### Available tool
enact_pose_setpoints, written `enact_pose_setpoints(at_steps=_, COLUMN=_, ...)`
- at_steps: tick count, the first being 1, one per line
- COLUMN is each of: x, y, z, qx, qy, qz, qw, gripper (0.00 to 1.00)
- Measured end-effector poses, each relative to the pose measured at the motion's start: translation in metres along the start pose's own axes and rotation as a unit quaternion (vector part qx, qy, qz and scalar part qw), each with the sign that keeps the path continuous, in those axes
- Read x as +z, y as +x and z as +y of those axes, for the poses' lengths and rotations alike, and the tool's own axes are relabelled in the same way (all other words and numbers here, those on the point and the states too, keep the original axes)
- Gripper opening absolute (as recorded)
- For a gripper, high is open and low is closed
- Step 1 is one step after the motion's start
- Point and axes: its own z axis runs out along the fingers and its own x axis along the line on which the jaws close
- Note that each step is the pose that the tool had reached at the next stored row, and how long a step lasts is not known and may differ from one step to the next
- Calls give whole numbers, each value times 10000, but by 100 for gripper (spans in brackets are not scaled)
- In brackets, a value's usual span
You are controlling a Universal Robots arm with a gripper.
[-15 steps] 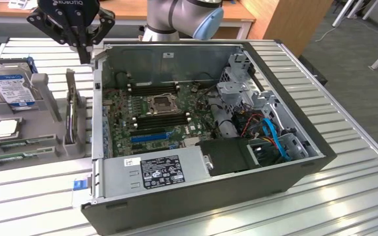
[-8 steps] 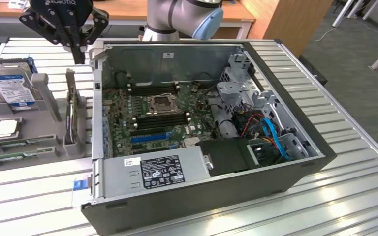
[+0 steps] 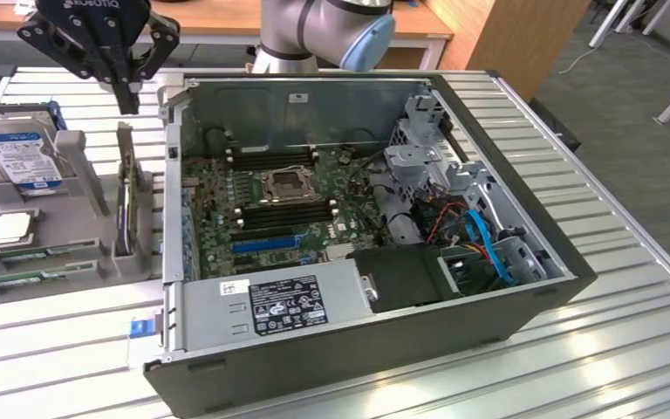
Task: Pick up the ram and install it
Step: 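Reach for the ram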
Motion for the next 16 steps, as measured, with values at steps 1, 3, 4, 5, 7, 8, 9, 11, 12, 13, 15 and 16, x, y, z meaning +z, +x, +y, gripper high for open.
enact_pose_setpoints(at_steps=1, x=0, y=15, z=-1, qx=0, qy=0, qz=0, qw=10000, gripper=10)
enact_pose_setpoints(at_steps=3, x=-1, y=44, z=-3, qx=0, qy=0, qz=0, qw=10000, gripper=10)
enact_pose_setpoints(at_steps=4, x=-1, y=59, z=-4, qx=0, qy=0, qz=0, qw=10000, gripper=10)
enact_pose_setpoints(at_steps=5, x=-2, y=74, z=-5, qx=0, qy=0, qz=0, qw=10000, gripper=10)
enact_pose_setpoints(at_steps=7, x=-2, y=106, z=-8, qx=-1, qy=0, qz=0, qw=10000, gripper=10)
enact_pose_setpoints(at_steps=8, x=-2, y=122, z=-9, qx=-1, qy=0, qz=0, qw=10000, gripper=10)
enact_pose_setpoints(at_steps=9, x=-3, y=137, z=-10, qx=-1, qy=0, qz=0, qw=10000, gripper=10)
enact_pose_setpoints(at_steps=11, x=-3, y=168, z=-13, qx=-1, qy=0, qz=0, qw=10000, gripper=10)
enact_pose_setpoints(at_steps=12, x=-4, y=183, z=-14, qx=-1, qy=0, qz=0, qw=10000, gripper=10)
enact_pose_setpoints(at_steps=13, x=-4, y=197, z=-15, qx=-1, qy=0, qz=0, qw=10000, gripper=10)
enact_pose_setpoints(at_steps=15, x=-5, y=229, z=-17, qx=0, qy=0, qz=0, qw=10000, gripper=10)
enact_pose_setpoints(at_steps=16, x=-5, y=245, z=-18, qx=0, qy=0, qz=0, qw=10000, gripper=10)
